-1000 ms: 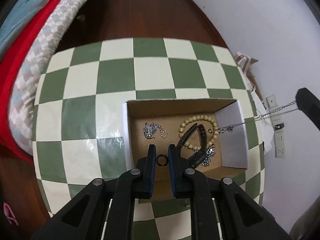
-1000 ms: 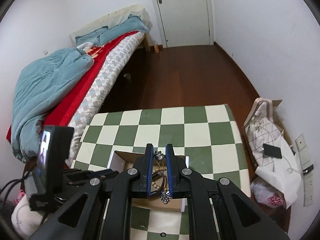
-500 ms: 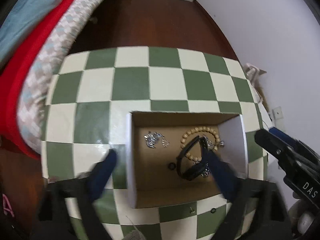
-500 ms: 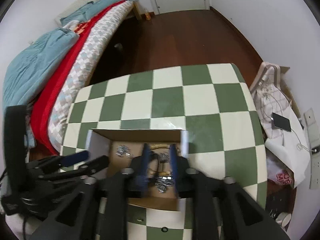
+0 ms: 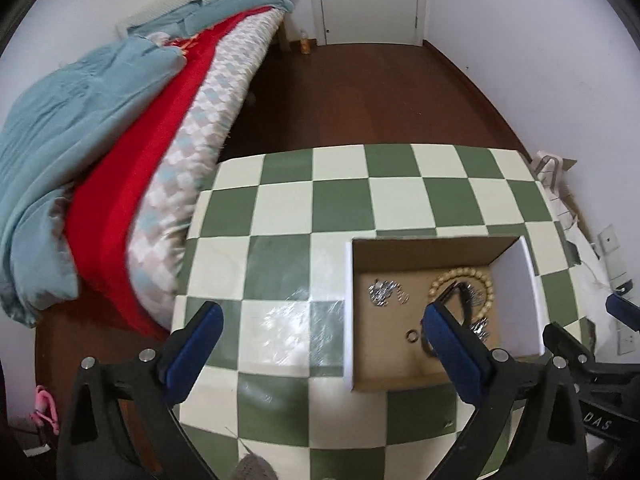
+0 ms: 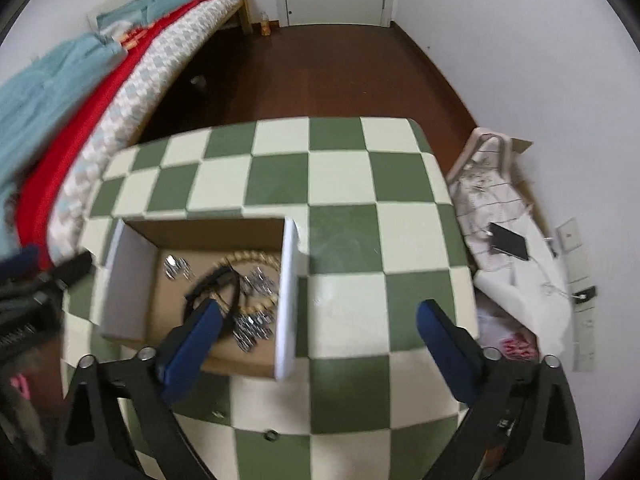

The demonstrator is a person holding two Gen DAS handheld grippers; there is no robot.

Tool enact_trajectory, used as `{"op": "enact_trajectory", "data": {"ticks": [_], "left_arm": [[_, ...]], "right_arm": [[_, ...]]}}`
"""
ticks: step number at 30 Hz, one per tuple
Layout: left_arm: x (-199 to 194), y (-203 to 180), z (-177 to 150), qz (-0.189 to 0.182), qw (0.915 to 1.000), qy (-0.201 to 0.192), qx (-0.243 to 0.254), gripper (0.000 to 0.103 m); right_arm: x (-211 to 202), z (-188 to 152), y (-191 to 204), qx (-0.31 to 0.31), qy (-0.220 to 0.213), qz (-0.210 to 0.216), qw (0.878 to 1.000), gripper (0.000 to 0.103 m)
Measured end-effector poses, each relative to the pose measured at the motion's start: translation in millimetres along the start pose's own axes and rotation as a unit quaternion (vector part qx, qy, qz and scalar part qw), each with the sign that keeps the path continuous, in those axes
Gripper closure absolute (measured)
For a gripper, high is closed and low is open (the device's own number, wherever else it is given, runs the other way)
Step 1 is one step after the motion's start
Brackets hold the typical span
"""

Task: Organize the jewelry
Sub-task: 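Open both grippers to drop the charm and ring into the box, then withdraw both grippers from the box back over the table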

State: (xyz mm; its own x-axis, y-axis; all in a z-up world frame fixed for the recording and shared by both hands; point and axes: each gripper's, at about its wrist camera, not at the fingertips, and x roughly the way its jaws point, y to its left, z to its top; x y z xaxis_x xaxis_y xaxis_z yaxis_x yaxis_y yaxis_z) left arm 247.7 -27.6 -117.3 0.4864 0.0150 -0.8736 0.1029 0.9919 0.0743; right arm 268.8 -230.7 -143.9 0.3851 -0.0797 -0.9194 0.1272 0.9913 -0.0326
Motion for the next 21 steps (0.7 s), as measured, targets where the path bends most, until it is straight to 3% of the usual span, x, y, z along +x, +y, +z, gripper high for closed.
{"op": "enact_trajectory", "data": {"ticks": [11,21], "left_arm": [[-33.6,9.9,-38.1,0.02,0.9996,-0.02,-0.01,0.001],[-101.7,19.3,-62.8,0.033,0.9954,-0.089,-0.018,0.001]], "right_arm": [[-24.5,-42.0,19.4,-0.01,-0.019,-0.005,1.0,0.0],[-89.5,-68.1,30.5,-0.018,-0.077,-0.006,0.997,0.0]]}}
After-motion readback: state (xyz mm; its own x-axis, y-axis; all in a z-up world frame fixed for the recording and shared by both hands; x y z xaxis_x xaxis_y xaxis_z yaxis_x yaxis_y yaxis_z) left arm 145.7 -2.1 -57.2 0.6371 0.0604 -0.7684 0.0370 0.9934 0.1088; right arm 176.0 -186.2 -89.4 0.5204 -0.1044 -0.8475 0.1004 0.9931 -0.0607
